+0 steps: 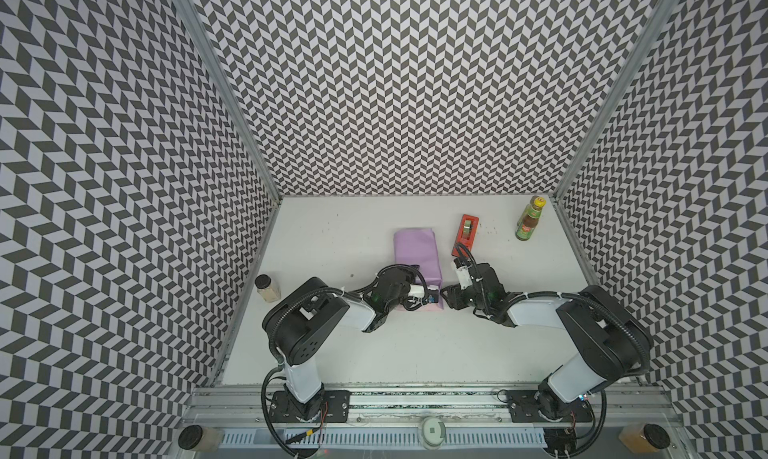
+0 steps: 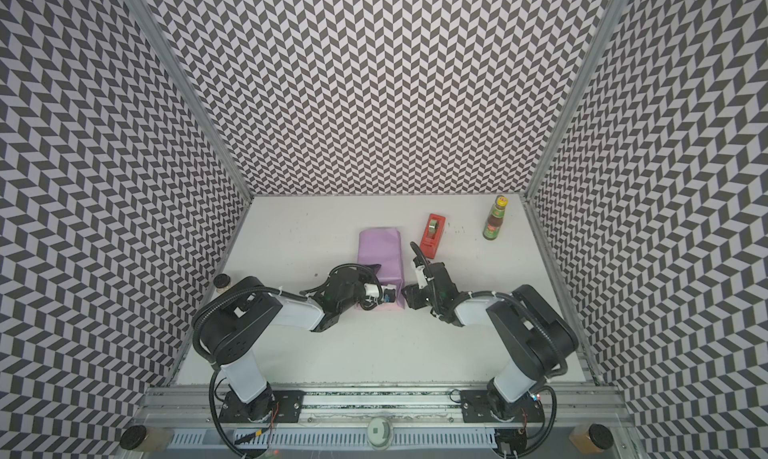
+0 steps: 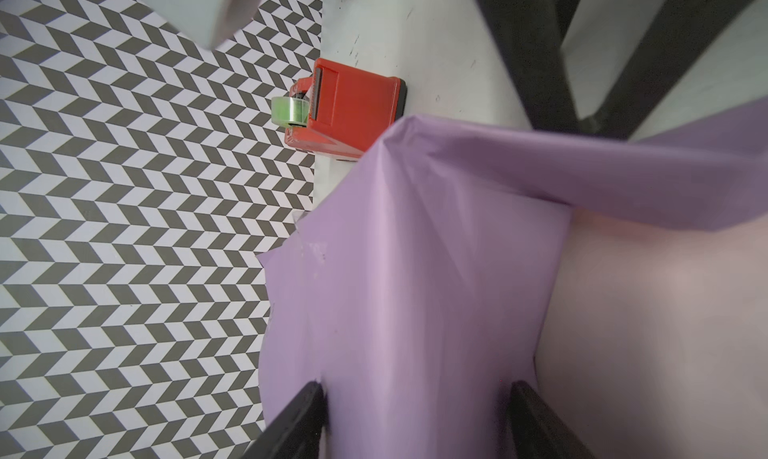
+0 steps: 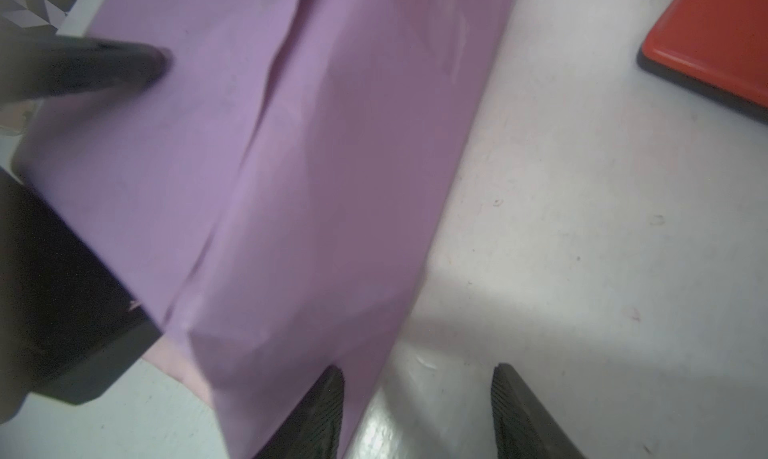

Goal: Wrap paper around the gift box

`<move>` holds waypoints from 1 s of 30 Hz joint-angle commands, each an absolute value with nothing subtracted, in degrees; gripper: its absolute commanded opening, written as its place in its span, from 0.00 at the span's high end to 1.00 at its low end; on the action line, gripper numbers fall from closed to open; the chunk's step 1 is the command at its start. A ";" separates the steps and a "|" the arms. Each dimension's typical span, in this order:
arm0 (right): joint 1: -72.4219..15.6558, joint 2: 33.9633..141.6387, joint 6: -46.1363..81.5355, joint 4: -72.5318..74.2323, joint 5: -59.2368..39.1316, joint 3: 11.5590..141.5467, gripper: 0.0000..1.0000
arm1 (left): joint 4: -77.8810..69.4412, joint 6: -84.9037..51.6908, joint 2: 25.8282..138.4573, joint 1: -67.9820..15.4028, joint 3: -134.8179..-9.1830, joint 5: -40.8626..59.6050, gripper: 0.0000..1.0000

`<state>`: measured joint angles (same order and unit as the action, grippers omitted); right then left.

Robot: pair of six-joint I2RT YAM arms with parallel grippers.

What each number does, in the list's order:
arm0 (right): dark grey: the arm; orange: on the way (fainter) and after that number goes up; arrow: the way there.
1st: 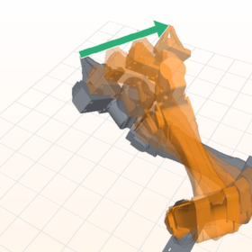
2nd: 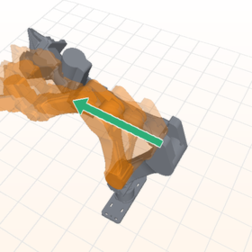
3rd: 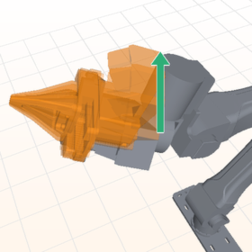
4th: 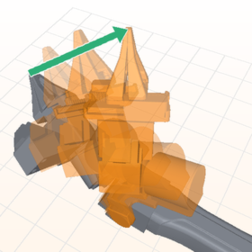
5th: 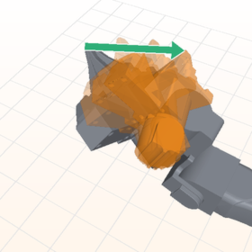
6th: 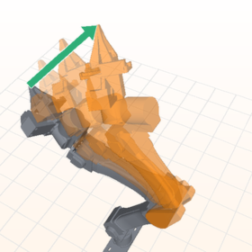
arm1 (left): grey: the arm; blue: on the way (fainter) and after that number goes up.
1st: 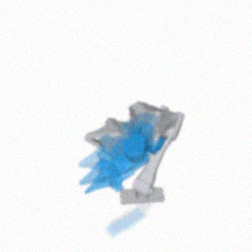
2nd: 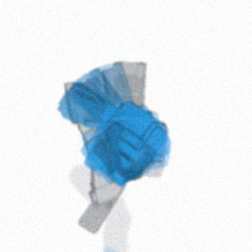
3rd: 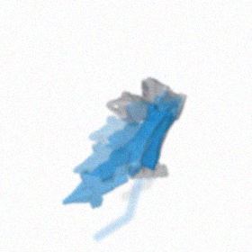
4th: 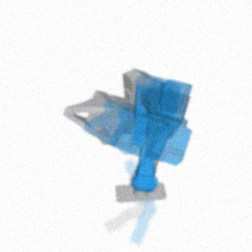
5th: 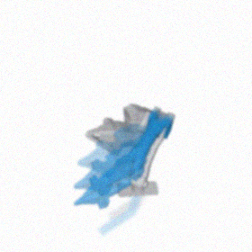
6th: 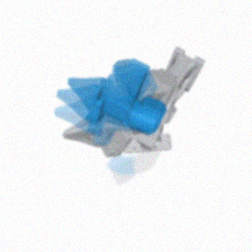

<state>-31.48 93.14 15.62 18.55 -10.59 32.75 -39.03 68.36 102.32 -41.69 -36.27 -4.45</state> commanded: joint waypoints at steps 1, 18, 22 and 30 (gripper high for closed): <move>-32.23 94.14 16.69 21.11 -11.95 33.14 0.43 | -27.75 69.26 105.74 -41.92 -33.65 -4.92 0.29; -31.19 83.23 14.33 19.43 -10.02 28.66 0.43 | -27.50 68.99 105.73 -42.19 -33.72 -5.01 0.30; -30.06 80.65 16.46 17.52 -12.73 27.99 0.46 | -27.49 68.83 105.74 -42.28 -33.78 -5.11 0.30; -28.49 80.86 19.37 13.90 -19.11 29.42 0.47 | -27.64 68.51 106.12 -42.45 -33.84 -5.15 0.30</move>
<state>-28.99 81.34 17.37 13.28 -13.69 28.60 -39.03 68.31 102.37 -42.15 -36.27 -4.99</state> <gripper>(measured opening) 0.514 0.700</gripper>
